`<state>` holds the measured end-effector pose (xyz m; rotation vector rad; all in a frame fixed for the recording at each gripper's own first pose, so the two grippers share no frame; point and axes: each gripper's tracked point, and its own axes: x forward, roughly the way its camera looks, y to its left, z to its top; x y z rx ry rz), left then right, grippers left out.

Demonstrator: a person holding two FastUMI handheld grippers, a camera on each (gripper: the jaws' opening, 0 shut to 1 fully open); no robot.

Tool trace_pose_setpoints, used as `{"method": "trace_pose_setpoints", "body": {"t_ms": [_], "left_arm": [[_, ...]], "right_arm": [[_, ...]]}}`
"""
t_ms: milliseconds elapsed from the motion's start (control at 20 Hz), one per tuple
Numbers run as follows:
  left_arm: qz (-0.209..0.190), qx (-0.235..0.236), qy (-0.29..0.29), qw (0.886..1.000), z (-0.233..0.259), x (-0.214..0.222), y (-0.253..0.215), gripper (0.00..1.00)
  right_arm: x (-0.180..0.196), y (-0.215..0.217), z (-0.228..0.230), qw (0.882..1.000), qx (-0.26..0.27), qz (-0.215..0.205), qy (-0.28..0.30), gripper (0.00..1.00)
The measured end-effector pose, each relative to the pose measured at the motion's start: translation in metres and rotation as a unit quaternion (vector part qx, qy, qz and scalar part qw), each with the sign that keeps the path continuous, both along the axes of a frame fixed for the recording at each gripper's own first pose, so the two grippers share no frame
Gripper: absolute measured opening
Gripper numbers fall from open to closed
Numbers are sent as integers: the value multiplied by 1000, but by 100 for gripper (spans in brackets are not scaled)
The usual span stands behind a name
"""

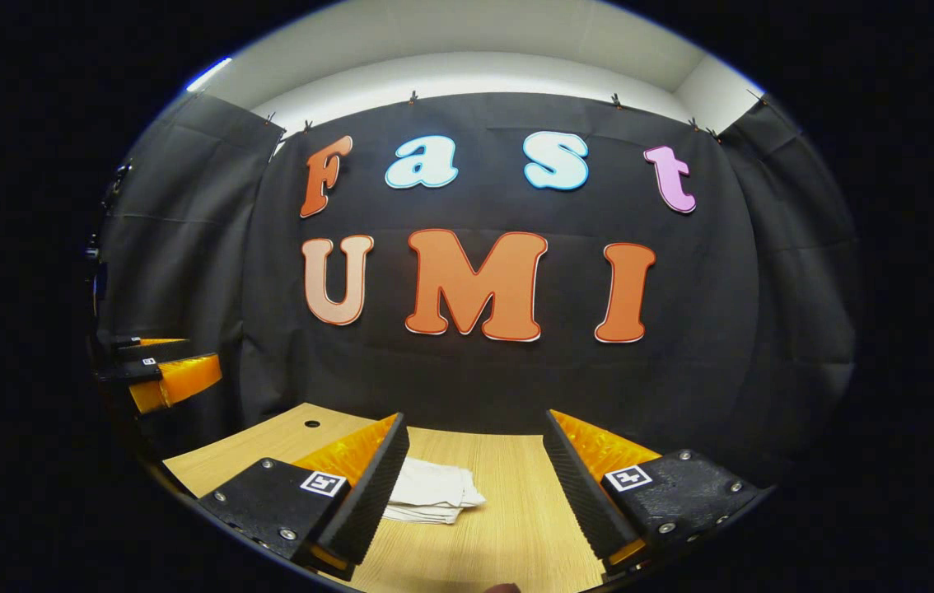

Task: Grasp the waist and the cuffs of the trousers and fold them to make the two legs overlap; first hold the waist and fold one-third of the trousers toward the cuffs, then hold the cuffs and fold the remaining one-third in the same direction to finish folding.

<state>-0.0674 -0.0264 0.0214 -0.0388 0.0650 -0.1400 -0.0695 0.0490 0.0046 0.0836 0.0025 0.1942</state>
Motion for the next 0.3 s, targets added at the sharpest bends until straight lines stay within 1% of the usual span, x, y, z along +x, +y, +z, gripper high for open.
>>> {"method": "trace_pose_setpoints", "body": {"t_ms": [50,100,150,200,250,300], "left_arm": [[5,3,-4,1000,4,-1,-4,96],[7,1,-6,1000,9,-1,-8,96],[6,-3,-5,1000,11,-2,-15,99],[6,-3,-4,1000,10,-3,-20,96],[8,0,-6,1000,11,-4,-23,100],[11,3,-7,1000,10,-5,-24,96]], "right_arm": [[1,-4,-1,1000,1,1,1,98],[1,-6,-1,1000,4,7,2,98],[2,-7,0,1000,5,11,1,98],[3,-10,1,1000,4,14,1,98],[2,-15,0,1000,3,16,1,100],[3,-19,0,1000,2,16,-2,98]]}}
